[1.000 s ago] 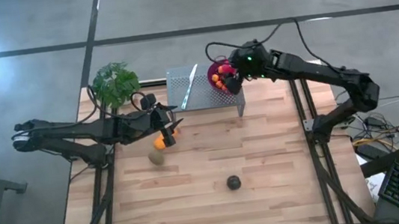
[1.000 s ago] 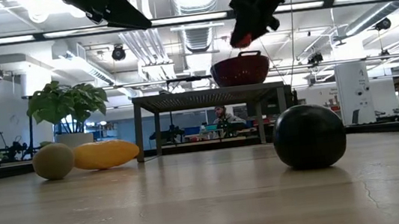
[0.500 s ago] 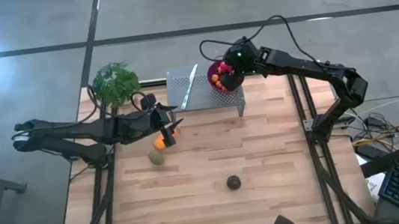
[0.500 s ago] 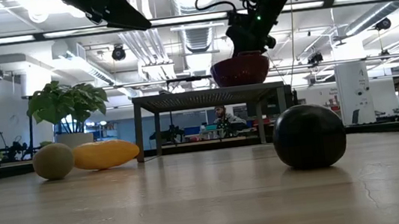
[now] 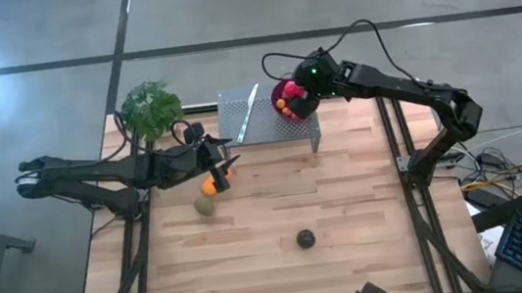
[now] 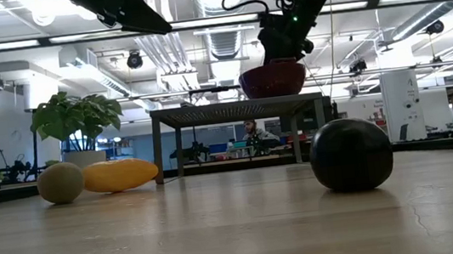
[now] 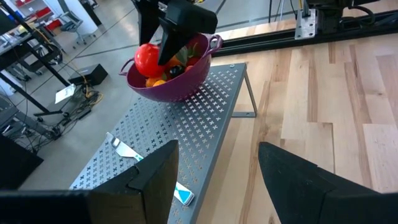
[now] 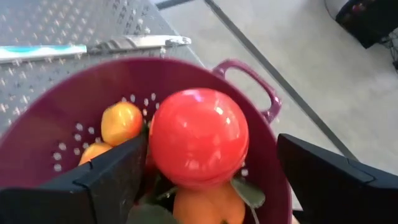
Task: Pick & Place Fruit
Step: Put the red tomato into the violet strainer bowl on the shelf, then put the brown kiwi into the violet strainer bowl on the shelf
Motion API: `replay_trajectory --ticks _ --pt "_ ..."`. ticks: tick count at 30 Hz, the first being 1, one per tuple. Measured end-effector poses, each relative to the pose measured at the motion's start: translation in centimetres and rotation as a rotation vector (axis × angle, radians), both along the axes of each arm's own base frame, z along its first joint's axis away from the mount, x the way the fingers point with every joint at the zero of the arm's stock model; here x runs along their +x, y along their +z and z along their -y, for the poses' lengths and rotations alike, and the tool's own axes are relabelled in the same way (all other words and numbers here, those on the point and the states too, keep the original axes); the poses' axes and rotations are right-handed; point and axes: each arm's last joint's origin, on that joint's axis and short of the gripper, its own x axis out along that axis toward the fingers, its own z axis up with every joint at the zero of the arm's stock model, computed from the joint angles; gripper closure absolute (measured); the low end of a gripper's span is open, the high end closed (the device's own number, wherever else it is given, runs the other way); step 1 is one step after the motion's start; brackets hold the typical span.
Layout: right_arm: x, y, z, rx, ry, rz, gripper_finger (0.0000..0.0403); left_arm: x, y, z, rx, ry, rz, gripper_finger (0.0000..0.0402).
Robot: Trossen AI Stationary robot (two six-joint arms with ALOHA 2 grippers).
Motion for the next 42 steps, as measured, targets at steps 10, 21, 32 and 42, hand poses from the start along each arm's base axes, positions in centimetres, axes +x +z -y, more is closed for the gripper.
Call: replay_trajectory --ticks 10,21,32,42 --pt "-0.1 4.5 -1.0 -0.018 0.04 -0.005 0.0082 0.0 0.0 0.0 -0.001 0.0 0.001 0.0175" --pt "-0.7 8.6 -5.2 -0.015 0.16 -0.043 0.0136 -0.1 -0.1 0.0 -0.012 0.005 -0.006 0.0175" --pt "-3.9 9.9 -8.9 0.036 0.176 -0.012 0.018 -0.8 -0.5 0.1 -0.036 0.01 -0.142 0.0174" --pt "-7.2 10.4 -10.9 0.081 0.144 0.054 0.0197 -2.4 -1.7 0.8 -0.051 -0.213 -0.472 0.0174"
